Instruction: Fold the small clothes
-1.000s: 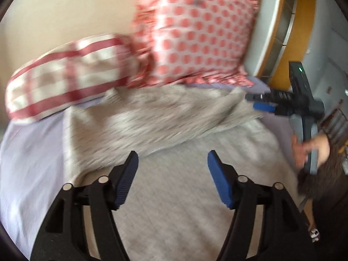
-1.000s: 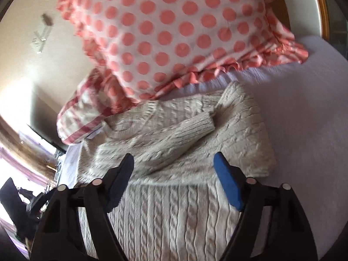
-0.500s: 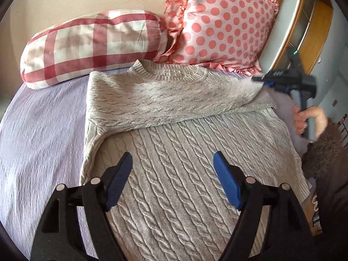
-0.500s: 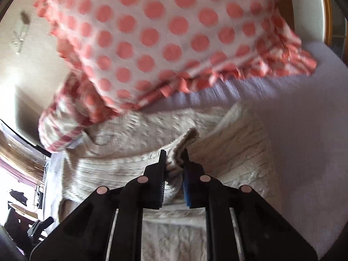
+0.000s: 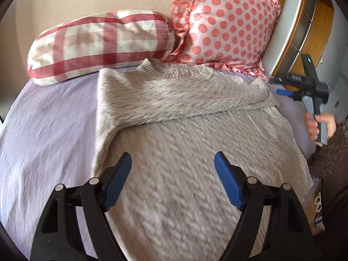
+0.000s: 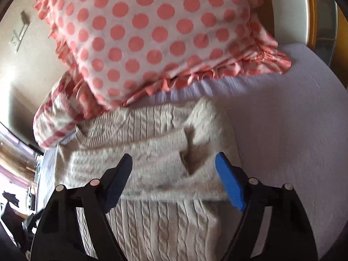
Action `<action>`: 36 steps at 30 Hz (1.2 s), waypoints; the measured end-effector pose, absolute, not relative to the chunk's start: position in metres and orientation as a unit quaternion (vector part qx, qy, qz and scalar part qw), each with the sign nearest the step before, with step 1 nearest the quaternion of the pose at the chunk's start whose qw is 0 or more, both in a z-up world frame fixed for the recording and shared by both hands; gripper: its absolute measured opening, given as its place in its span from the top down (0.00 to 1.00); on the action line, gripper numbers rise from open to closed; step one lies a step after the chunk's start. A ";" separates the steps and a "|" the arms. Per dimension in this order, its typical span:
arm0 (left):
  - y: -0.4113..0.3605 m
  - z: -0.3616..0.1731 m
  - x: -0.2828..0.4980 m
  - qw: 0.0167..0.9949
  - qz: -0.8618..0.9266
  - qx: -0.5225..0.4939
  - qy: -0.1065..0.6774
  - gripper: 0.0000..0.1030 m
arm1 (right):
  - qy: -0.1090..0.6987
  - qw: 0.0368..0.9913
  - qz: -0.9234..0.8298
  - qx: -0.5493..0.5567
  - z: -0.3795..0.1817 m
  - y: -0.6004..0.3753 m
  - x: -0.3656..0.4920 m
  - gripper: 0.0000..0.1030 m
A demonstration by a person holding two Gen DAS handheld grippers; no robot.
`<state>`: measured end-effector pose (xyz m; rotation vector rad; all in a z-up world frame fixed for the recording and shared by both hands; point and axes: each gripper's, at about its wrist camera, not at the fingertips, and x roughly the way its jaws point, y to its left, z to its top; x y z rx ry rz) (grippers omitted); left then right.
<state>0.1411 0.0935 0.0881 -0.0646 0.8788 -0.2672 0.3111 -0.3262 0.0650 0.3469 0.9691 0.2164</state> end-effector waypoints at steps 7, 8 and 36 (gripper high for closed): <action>0.145 0.071 0.088 0.888 -0.109 -0.094 0.437 0.24 | 0.482 0.849 0.136 0.169 0.044 -0.360 0.217 0.32; 0.150 0.067 0.082 0.884 -0.109 -0.112 0.440 0.24 | 0.486 0.846 0.137 0.172 0.040 -0.363 0.208 0.33; 0.149 0.071 0.038 0.856 -0.155 -0.255 0.423 0.91 | 0.334 0.815 0.320 0.349 0.057 -0.371 0.094 0.92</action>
